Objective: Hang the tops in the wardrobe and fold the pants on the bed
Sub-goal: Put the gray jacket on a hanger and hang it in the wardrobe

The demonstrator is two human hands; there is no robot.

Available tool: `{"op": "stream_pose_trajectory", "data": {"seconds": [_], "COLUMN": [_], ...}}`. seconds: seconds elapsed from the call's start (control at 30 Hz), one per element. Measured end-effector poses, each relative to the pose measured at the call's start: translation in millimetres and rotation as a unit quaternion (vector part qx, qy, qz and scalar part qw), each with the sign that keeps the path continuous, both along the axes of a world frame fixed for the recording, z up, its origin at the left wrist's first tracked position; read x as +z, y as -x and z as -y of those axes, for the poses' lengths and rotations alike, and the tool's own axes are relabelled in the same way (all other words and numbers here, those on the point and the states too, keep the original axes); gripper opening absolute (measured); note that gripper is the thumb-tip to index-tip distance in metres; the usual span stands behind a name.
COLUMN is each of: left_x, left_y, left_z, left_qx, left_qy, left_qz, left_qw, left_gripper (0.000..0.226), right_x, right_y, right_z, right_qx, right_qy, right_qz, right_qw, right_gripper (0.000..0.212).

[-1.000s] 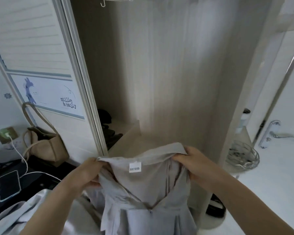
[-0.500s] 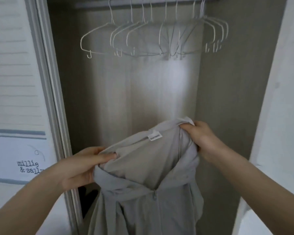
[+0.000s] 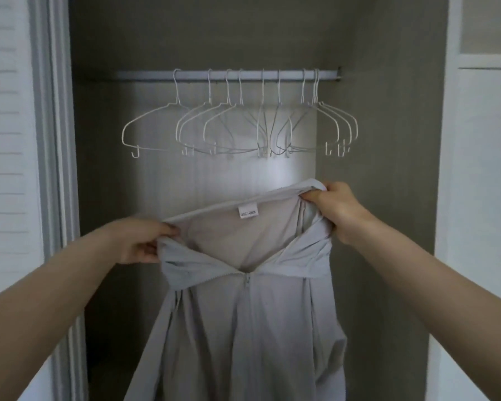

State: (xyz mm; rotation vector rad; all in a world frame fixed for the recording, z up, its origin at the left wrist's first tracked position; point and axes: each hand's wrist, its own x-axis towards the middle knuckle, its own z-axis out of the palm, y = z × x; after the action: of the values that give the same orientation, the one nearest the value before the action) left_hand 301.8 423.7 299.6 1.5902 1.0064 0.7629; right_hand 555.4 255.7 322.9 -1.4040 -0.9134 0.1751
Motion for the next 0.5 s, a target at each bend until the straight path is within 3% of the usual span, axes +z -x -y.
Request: {"op": "stream_pose_trajectory", "data": {"seconds": [0.1,0.17,0.23,0.3,0.37,0.43,0.5], "left_x": [22.1,31.5,38.0,43.1,48.3,54.9,60.4], "left_y": [-5.6,-11.4,-17.9,-25.8,-37.4,-51.7,-65.2], "left_z": [5.1,9.4,12.4,10.1,3.0,0.9,-0.1], "left_qx": [-0.05,-0.089,-0.14,-0.192,-0.195,-0.161,-0.145], "left_qy": [0.089,0.075,0.043,0.023,0.012,-0.018,-0.059], "left_qz": [0.144,0.141,0.107,0.089,0.087,0.073,0.044], "left_qw": [0.984,0.983,0.983,0.977,0.977,0.984,0.987], "left_gripper": [0.006,0.012,0.015,0.036,0.052,0.044,0.034], "right_x": [-0.3,-1.8,0.3,10.2,30.5,58.3,91.2], "right_y": [-11.6,-12.8,-12.6,-11.2,-10.1,-10.5,-17.9], "right_z": [-9.3,-12.1,-13.4,-14.5,-13.7,-10.0,-10.7], "right_qx": [-0.024,-0.03,-0.052,-0.077,-0.113,-0.213,-0.314], "right_qy": [0.055,0.149,0.31,0.418,0.377,0.231,0.099], "right_qz": [0.063,0.129,0.255,0.374,0.409,0.421,0.415], "right_qw": [0.996,0.98,0.914,0.824,0.823,0.851,0.848], "right_gripper": [0.011,0.014,0.014,0.02,0.018,0.022,0.027]}}
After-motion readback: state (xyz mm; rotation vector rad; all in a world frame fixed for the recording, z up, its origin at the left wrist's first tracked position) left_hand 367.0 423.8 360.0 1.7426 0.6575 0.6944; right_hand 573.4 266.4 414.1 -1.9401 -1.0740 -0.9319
